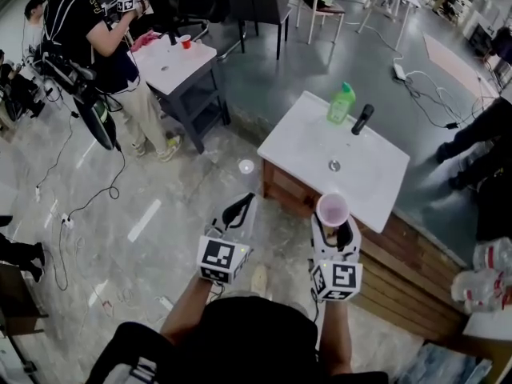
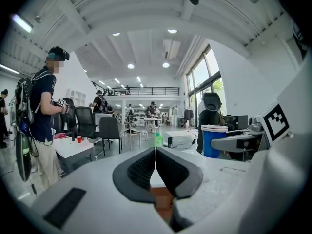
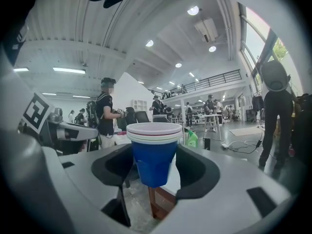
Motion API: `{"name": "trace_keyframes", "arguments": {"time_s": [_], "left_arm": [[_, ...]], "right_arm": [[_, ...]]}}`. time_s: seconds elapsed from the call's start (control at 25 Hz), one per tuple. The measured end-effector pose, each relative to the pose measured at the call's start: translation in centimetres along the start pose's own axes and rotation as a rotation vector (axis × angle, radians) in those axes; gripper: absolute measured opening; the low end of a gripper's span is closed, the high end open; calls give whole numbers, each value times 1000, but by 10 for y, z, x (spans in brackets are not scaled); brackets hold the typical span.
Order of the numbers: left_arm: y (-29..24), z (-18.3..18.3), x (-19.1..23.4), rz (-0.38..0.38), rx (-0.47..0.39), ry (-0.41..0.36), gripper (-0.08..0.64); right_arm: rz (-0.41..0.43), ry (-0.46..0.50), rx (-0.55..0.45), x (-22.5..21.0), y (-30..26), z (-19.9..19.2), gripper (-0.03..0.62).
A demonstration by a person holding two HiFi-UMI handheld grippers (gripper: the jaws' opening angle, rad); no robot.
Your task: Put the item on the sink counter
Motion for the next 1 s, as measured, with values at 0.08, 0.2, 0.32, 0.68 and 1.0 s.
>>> {"name": "trace_keyframes", "arguments": {"time_s": [0.08,0.2,0.32,0.68,1.0], "left_arm": [[-4,1,9,0,0,-8,6],[-9,7,19,-4,-13,-21,6],[-12,13,28,3,-27,-27,6],[-37,28,47,15,-16,-1,6],[-87,37,55,22,-7,13,6]], "right_arm": [[-7,-1,-3,2,-7,5,273],[-11,5,-7,5,-17,10,273],[-11,6,-9,6,-26,15,273],[-6,9,-13,-5,-58,31,273],[19,9,-4,-36,-105,37,273]]}}
Point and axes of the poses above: the fingertips, and each gripper's own axes: y backward along the fingers, x to its left, z out of its top, the point moved 3 cm from there along y, backward along the fingers, and after that the axes turned 15 degrees about x, right-handed, at the moved point
